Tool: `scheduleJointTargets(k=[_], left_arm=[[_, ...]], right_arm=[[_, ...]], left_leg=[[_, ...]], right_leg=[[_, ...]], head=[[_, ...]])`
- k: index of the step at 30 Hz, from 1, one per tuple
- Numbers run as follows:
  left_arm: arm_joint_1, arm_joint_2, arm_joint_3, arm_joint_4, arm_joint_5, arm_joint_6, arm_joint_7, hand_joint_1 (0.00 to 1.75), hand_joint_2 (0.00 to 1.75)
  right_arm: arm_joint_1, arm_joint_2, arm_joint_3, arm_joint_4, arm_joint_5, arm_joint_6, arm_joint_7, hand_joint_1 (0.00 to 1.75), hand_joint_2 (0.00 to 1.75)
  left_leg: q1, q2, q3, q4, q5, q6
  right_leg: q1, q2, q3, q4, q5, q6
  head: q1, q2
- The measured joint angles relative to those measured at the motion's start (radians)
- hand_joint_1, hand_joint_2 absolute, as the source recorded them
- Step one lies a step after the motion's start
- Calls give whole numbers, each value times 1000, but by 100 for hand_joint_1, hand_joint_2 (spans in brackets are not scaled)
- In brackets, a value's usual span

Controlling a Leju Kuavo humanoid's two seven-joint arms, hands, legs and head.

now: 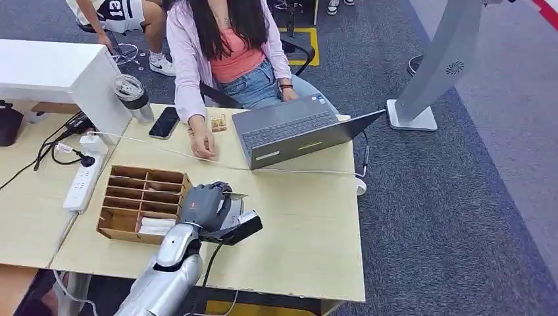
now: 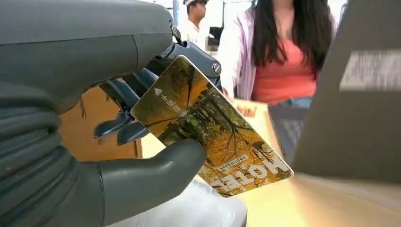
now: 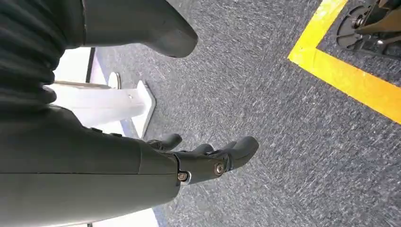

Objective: Pass the card to the sensor for recognition and then transmit it.

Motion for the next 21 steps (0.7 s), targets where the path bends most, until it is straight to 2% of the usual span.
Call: scheduleJointTargets(k=[15,19,21], left_arm=[[-10,-6,-2,93,-1,-51,83,175,175],[-10,-8,-1,103,-13,-46,101,175,175],[-10,-8,2,108,-18,-17,102,175,175]], right_arm=[[0,2,9,0,-13,1,3,0,175],[0,2,18,0,-23,0,3,0,175],[1,2,24,0,-30,0,3,0,175]], left_leg=[[0,0,1,0,1,1],[0,0,2,0,1,1],[0,0,2,0,2,0]], right_leg=[[0,0,2,0,0,0],[0,0,2,0,0,0],[0,0,2,0,1,0]], head=[[0,0],[0,0],[0,0]])
